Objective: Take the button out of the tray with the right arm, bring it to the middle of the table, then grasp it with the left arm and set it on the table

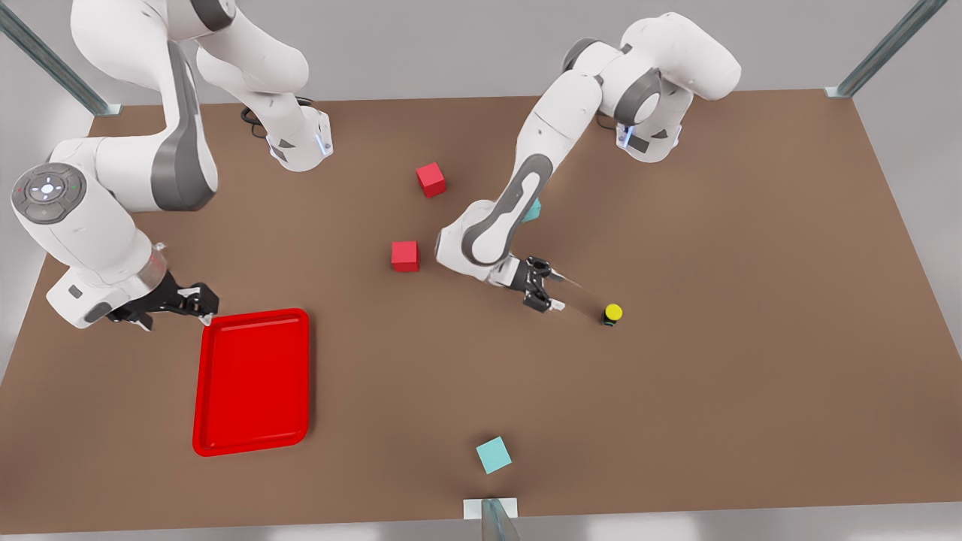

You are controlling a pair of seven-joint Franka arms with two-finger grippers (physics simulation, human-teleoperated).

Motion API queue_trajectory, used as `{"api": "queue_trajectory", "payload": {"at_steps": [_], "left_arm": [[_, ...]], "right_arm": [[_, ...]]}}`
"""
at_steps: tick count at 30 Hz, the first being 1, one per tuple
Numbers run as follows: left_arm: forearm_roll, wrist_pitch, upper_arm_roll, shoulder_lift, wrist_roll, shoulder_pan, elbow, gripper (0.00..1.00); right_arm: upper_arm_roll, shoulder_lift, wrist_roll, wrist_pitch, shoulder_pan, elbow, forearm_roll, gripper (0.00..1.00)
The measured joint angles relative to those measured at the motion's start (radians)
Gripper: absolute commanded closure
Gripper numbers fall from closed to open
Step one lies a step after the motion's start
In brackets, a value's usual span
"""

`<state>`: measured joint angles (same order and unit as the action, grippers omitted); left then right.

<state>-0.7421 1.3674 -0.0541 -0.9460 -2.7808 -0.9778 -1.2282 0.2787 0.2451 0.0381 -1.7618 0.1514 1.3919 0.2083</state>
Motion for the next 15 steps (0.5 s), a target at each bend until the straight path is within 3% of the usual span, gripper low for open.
{"api": "queue_trajectory", "payload": {"at_steps": [2, 3, 6, 8, 9, 12, 15], "left_arm": [[0.186, -0.116, 0.059, 0.095, 0.198, 0.075, 0.211, 0.00], [0.325, -0.155, 0.067, 0.163, 0.312, 0.227, 0.263, 0.00], [0.577, -0.241, 0.066, 0.263, 0.676, 0.599, 0.313, 0.00], [0.612, -0.273, 0.065, 0.421, 0.896, 0.650, 0.307, 0.00], [0.616, -0.274, 0.066, 0.536, 0.998, 0.668, 0.240, 0.00], [0.613, -0.193, 0.066, 0.847, 1.282, 0.689, -0.159, 0.00], [0.616, -0.103, 0.065, 0.925, 1.566, 0.701, -0.321, 0.00]], "right_arm": [[0.000, 0.000, 0.000, 0.000, 0.004, 0.000, -0.001, 0.00], [0.000, 0.000, -0.001, 0.000, 0.005, 0.000, -0.001, 0.00], [0.000, 0.000, -0.001, 0.000, 0.003, 0.000, -0.003, 0.00], [0.001, 0.000, -0.001, 0.000, 0.002, 0.001, -0.003, 0.00], [0.001, 0.000, -0.002, 0.000, 0.003, 0.001, -0.003, 0.00], [0.002, 0.000, -0.002, 0.000, 0.002, 0.001, -0.003, 0.00], [0.002, 0.000, -0.002, 0.000, 0.000, 0.001, -0.004, 0.00]]}}
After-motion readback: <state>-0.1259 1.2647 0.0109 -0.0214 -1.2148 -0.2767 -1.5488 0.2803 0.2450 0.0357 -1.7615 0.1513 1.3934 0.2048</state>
